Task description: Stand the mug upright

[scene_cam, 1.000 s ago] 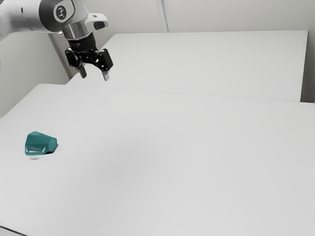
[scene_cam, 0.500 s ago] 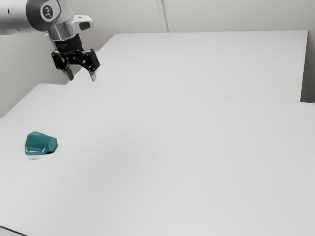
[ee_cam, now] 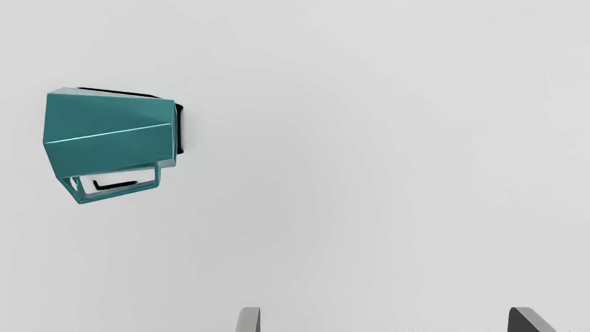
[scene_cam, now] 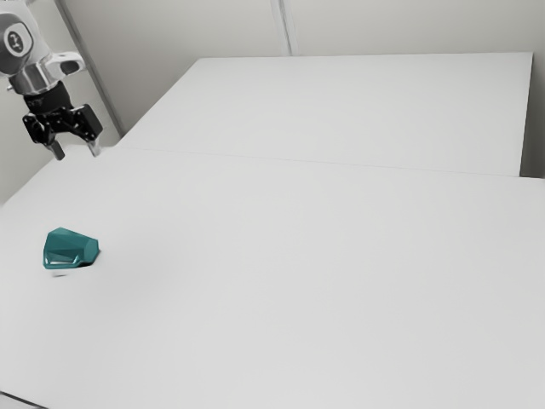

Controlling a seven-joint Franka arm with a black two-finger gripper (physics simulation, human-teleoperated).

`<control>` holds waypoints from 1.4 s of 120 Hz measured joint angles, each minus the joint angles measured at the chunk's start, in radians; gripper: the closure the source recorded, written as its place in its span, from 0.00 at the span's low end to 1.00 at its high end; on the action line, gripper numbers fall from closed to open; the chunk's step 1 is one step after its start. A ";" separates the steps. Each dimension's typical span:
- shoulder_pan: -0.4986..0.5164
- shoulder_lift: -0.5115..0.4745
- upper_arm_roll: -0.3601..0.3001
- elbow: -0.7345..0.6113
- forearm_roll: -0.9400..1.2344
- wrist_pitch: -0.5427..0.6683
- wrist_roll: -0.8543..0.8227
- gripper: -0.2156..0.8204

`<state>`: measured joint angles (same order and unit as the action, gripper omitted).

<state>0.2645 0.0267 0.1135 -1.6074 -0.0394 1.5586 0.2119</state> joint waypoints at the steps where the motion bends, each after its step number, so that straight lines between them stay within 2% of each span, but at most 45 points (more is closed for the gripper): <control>1: 0.006 0.000 0.000 -0.003 -0.003 0.003 0.006 0.23; 32: 0.156 0.001 0.008 -0.082 -0.078 0.099 0.211 0.23; 57: 0.141 0.006 0.119 -0.107 -0.108 0.134 0.365 0.23; 67: 0.162 0.008 0.139 -0.109 -0.128 0.142 0.424 0.23; 127: 0.422 0.168 0.142 -0.094 -0.397 0.198 0.751 0.23; 168: 0.535 0.255 0.144 -0.104 -0.659 0.196 0.976 0.23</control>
<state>0.7993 0.2821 0.2576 -1.7116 -0.6984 1.7545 1.1877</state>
